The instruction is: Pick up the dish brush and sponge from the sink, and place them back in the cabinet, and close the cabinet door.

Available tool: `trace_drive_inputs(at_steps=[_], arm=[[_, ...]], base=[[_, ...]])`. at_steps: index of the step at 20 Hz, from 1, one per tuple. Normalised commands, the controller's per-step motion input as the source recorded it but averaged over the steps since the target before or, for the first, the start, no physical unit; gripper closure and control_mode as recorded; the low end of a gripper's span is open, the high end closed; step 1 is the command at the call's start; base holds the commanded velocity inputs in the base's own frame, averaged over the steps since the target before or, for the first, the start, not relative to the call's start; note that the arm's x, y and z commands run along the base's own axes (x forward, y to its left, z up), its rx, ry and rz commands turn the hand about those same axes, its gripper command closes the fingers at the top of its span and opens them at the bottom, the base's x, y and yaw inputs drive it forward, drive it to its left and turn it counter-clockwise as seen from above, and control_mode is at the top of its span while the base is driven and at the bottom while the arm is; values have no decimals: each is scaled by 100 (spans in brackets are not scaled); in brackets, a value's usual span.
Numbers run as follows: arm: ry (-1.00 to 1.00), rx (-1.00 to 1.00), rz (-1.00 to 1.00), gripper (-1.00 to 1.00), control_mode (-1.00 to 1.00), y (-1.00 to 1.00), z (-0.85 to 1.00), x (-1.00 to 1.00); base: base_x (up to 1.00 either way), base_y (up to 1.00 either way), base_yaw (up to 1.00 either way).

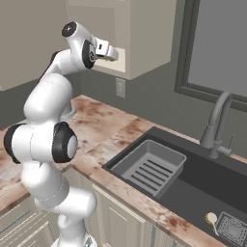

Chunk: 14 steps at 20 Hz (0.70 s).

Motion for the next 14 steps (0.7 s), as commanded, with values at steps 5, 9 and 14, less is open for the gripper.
trace_drive_inputs(at_steps=[5, 9, 14], arm=[[0, 0, 0, -100, -100, 0, 0, -69], [1, 0, 0, -100, -100, 0, 0, -78], [4, 0, 3, -100, -100, -5, 0, -78]], base=[[0, 0, 0], [0, 0, 0], [0, 0, 0]])
